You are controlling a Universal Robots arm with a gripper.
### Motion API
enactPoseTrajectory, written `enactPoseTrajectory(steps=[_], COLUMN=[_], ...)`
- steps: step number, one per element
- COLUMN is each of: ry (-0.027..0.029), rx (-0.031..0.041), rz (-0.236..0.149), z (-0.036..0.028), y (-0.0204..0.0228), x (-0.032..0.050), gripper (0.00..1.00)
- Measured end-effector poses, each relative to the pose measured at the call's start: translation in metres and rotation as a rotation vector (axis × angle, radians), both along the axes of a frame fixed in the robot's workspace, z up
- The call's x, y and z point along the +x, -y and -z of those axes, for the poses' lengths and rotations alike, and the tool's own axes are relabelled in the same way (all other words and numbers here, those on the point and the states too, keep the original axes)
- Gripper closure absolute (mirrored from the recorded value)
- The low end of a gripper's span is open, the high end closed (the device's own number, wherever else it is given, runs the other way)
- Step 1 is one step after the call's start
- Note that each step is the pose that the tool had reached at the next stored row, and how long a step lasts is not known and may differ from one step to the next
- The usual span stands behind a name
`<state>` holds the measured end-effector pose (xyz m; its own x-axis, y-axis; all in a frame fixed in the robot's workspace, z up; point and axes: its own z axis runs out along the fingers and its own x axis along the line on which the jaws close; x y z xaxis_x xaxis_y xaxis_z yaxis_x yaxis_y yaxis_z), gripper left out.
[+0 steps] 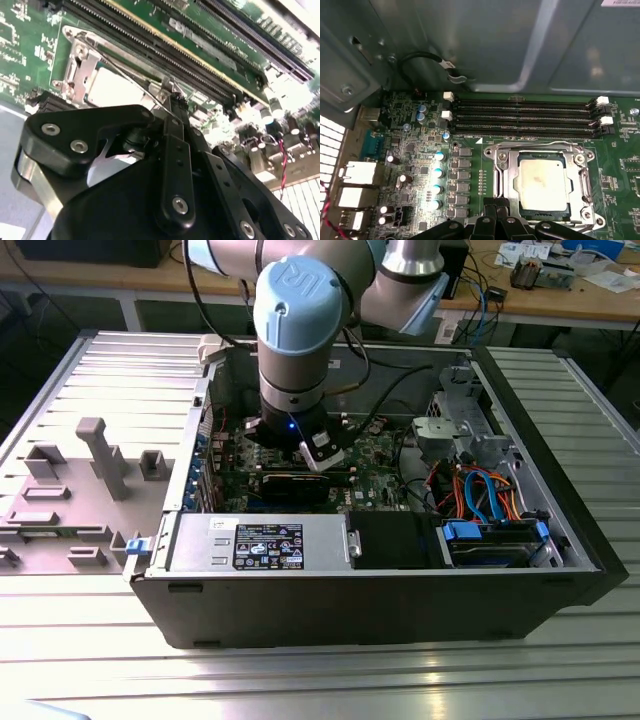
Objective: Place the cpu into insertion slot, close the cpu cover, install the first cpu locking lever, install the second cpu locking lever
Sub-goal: 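Install the second cpu locking lever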
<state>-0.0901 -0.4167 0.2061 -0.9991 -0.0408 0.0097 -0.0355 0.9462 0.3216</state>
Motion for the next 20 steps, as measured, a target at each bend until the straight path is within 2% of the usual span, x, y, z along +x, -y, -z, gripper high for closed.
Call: enactPoseTrajectory(steps=[4, 5, 6, 9, 12, 13, 14, 20], ry=[-0.0031, -0.0039, -0.0045, -0.0065, -0.0113, -0.0172, -0.0191, -0.0199], rx=[-0.0001, 0.0001, 0.0000, 0.0000, 0.0002, 0.0001, 0.0002, -0.0001], rz=[0.000, 0.000, 0.000, 0.000, 0.000, 0.000, 0.000, 0.000], z=[-0.0148, -0.0228, -0.0281, -0.0364, -0.0389, -0.0389, -0.0389, -0.0393], y=[0.0000, 0.0000, 0.0000, -0.0002, -0.0003, -0.0003, -0.0002, -0.0003], x=[-0.0002, -0.0002, -0.0002, -0.0002, 0.0011, 0.0028, 0.0032, 0.0035], gripper=[0.89, 0.89, 0.89, 0.89, 0.89, 0.89, 0.89, 0.89])
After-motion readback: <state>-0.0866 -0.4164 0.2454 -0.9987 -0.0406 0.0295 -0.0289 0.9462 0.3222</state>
